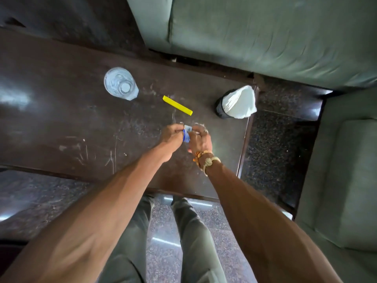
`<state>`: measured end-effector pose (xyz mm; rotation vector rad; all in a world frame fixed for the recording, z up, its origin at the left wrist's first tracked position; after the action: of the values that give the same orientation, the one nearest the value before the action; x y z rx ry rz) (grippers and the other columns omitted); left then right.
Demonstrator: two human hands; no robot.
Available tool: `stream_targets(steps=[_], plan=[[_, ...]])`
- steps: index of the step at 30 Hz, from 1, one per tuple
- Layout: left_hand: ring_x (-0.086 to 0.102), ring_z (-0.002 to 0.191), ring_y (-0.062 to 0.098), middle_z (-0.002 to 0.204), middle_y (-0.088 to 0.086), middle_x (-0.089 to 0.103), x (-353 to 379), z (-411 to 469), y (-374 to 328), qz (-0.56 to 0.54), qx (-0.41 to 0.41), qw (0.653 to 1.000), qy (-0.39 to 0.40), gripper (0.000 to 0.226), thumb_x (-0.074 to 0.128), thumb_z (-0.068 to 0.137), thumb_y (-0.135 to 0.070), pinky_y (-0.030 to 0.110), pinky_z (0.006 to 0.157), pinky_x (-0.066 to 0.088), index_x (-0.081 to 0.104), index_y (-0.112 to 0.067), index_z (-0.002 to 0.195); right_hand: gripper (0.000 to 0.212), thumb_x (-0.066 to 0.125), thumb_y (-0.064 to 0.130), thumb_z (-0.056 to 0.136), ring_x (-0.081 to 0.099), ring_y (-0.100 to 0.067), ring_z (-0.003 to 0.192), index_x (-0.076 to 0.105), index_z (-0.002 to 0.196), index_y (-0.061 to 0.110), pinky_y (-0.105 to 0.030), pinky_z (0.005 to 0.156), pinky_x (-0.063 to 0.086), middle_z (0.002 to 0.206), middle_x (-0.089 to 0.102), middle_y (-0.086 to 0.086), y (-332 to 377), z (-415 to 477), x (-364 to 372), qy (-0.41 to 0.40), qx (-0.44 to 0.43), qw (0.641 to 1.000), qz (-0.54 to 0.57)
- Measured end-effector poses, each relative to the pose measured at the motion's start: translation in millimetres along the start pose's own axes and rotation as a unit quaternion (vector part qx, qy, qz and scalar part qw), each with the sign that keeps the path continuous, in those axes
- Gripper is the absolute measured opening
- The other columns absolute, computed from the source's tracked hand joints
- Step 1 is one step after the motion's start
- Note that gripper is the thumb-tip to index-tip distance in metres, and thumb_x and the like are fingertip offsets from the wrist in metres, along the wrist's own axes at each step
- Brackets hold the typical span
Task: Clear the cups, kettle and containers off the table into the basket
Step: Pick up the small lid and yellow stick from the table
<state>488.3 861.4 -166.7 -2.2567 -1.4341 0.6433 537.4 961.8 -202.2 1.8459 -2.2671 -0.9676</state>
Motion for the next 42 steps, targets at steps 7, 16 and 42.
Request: stream_targets(steps=[7,16,42], plan=[[0.058,0.074,0.014,0.08,0.002,0.066,-56.9,-92.0,-23.2,-0.062,0.009,0.996,-0.059,0.032,0.047,0.09,0.003,0.024,0.067,0.045,0.069,-0.018,0.097,0.042,0.053,0.029,0.079,0.057,-0.026,0.079,0.064,0.115,0.009,-0.018,0.058,0.047,0.096,0.06,-0.01,47.2,-94.3,9.6,0.057,-0.05,0.996,-0.039],[0.061,0.086,0.016,0.099,0.004,0.067,-208.9,-212.4,-32.0,-0.179,0.052,0.964,-0.187,0.021,0.052,0.095,-0.005,0.026,0.074,0.049,0.065,-0.02,0.105,0.034,0.053,0.03,0.085,0.067,-0.036,0.103,0.069,0.112,0.016,-0.044,0.094,0.052,0.11,0.072,-0.014,140.3,-258.7,100.5,0.127,-0.219,0.952,-0.173],[0.058,0.091,0.02,0.101,0.005,0.061,-610.4,-387.9,198.2,-0.278,0.086,0.899,-0.327,0.028,0.05,0.096,-0.01,0.034,0.088,0.052,0.065,-0.003,0.119,0.023,0.05,0.043,0.064,0.07,-0.034,0.09,0.065,0.075,0.032,-0.048,0.083,0.058,0.087,0.074,-0.009,86.4,-568.2,472.8,0.254,-0.346,0.864,-0.263]])
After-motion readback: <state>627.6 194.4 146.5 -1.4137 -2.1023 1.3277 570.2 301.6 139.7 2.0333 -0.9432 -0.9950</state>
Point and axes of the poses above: each hand's wrist, its own z-axis towards the middle knuckle, its own x-axis out of the palm, y = z × x, the point moved 5 cm from there along z, towards the middle knuckle
